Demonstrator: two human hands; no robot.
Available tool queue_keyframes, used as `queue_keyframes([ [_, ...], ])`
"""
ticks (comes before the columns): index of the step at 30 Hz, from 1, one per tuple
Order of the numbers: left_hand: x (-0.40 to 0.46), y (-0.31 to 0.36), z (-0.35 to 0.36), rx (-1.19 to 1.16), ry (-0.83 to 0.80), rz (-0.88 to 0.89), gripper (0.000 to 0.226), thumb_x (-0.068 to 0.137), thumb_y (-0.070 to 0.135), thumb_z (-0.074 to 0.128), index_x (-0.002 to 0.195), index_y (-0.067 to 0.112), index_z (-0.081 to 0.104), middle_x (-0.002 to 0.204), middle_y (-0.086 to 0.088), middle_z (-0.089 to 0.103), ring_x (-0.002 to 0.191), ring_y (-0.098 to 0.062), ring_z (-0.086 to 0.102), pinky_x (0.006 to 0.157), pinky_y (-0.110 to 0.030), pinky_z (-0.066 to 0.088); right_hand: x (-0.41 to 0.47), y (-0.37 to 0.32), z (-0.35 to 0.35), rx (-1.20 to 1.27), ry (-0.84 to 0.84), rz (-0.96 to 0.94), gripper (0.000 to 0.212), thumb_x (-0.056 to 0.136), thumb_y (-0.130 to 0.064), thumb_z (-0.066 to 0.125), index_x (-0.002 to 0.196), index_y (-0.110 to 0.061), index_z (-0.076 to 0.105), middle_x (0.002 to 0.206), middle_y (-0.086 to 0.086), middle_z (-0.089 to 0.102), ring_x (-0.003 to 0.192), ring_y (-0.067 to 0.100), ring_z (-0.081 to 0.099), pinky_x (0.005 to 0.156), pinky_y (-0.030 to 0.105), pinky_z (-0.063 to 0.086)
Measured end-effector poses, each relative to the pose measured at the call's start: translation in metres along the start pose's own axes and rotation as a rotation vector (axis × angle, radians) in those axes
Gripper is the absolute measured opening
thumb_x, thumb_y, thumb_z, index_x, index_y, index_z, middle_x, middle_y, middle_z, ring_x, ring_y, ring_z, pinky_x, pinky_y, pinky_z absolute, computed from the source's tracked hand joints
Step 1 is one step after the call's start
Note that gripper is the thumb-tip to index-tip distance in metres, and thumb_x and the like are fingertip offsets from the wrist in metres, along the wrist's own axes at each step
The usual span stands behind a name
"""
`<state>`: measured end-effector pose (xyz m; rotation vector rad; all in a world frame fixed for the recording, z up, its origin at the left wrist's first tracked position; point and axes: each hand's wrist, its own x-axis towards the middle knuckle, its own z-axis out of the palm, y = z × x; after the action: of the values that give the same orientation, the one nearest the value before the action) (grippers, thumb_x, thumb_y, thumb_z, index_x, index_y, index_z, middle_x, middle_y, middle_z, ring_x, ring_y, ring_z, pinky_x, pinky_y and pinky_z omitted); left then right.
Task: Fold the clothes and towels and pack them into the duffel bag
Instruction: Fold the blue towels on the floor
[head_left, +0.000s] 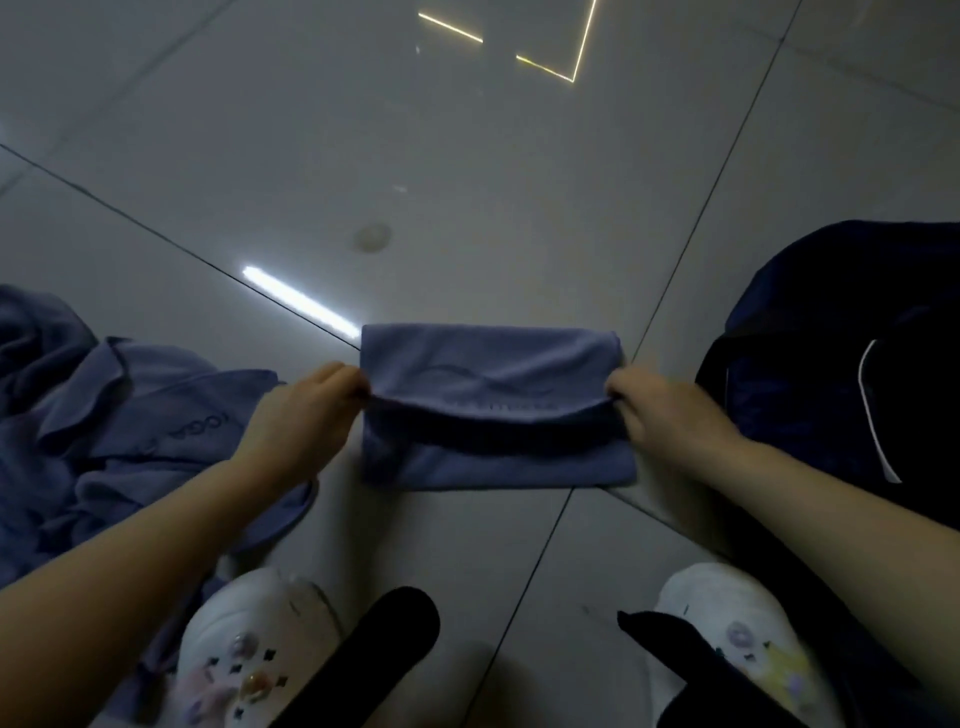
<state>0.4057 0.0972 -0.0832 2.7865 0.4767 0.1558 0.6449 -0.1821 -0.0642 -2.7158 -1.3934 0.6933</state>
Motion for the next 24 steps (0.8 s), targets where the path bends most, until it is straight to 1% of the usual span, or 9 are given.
queue_keyframes([
  [3,-0.001,0.005,-0.012,-0.065,0.004,0.158,0.006,0.086,0.02,0.051,0.092,0.02,0.05,0.082,-0.013,0.063,0.051,-0.033,0.058,0.045,-0.034,0.046,-0.019,0.002,-0.026,0.087,0.113,-0.024,0.026,0.096,-0.033,0.042,0.098,-0.01,0.055,0.104,0.014,0.06,0.088,0.039,0.057,0.068,0.043,0.044],
  [5,-0.012,0.007,-0.009,-0.084,-0.037,0.163,0.014,0.087,0.027,0.045,0.091,0.017,0.054,0.082,-0.01,0.062,0.053,-0.032,0.058,0.046,-0.037,0.048,-0.027,0.003,-0.03,0.12,0.132,-0.064,0.037,0.093,-0.037,0.036,0.099,-0.008,0.057,0.103,0.016,0.061,0.087,0.04,0.058,0.07,0.045,0.047],
  [7,-0.026,0.008,0.003,-0.121,-0.056,0.094,0.024,0.086,0.032,0.042,0.089,0.014,0.058,0.084,-0.009,0.061,0.056,-0.033,0.06,0.049,-0.039,0.05,-0.033,0.004,-0.022,0.125,0.117,-0.066,0.03,0.093,-0.031,0.041,0.096,-0.005,0.057,0.101,0.018,0.06,0.083,0.04,0.057,0.067,0.044,0.045],
  [10,-0.044,0.017,0.018,-0.114,-0.123,0.13,0.015,0.083,0.031,0.043,0.086,0.019,0.052,0.085,-0.007,0.06,0.055,-0.03,0.06,0.046,-0.032,0.046,-0.038,0.005,0.01,0.032,0.006,-0.114,0.007,0.093,-0.014,0.052,0.091,-0.008,0.053,0.096,0.015,0.055,0.077,0.037,0.053,0.059,0.038,0.033],
  [13,-0.049,0.023,0.025,-0.048,-0.168,0.177,0.019,0.081,0.026,0.044,0.079,0.012,0.056,0.083,-0.009,0.06,0.051,-0.028,0.058,0.043,-0.026,0.035,-0.04,0.005,0.03,-0.083,-0.091,-0.191,0.014,0.086,-0.015,0.063,0.088,-0.009,0.05,0.094,0.016,0.052,0.074,0.038,0.055,0.055,0.037,0.033],
  [17,-0.046,0.021,0.027,-0.018,-0.177,0.187,0.007,0.078,0.016,0.054,0.084,0.013,0.052,0.083,-0.013,0.059,0.052,-0.029,0.06,0.043,-0.023,0.032,-0.037,0.001,0.028,-0.164,-0.083,-0.225,0.024,0.079,-0.017,0.073,0.086,-0.007,0.053,0.088,0.017,0.054,0.068,0.038,0.058,0.052,0.033,0.026],
  [19,-0.048,0.017,0.027,-0.045,-0.166,0.158,0.007,0.082,0.019,0.049,0.089,0.016,0.047,0.087,-0.012,0.058,0.053,-0.03,0.059,0.047,-0.023,0.029,-0.039,0.0,0.023,-0.19,-0.016,-0.241,0.03,0.075,-0.02,0.077,0.083,-0.008,0.051,0.084,0.015,0.054,0.065,0.036,0.057,0.05,0.032,0.025],
  [21,-0.05,0.016,0.024,-0.08,-0.148,0.142,0.013,0.087,0.025,0.041,0.093,0.015,0.048,0.092,-0.011,0.058,0.054,-0.029,0.058,0.047,-0.025,0.032,-0.045,-0.001,0.017,-0.176,0.056,-0.239,0.04,0.059,-0.012,0.085,0.073,-0.009,0.048,0.07,0.012,0.052,0.05,0.033,0.05,0.044,0.028,0.019],
  [24,-0.056,0.017,0.02,-0.125,-0.111,0.141,0.021,0.091,0.028,0.039,0.098,0.012,0.05,0.095,-0.012,0.057,0.056,-0.025,0.057,0.045,-0.036,0.049,-0.053,0.001,0.02,-0.129,0.16,-0.253,0.035,0.058,0.0,0.081,0.071,-0.007,0.049,0.069,0.013,0.05,0.044,0.035,0.045,0.042,0.026,0.018],
])
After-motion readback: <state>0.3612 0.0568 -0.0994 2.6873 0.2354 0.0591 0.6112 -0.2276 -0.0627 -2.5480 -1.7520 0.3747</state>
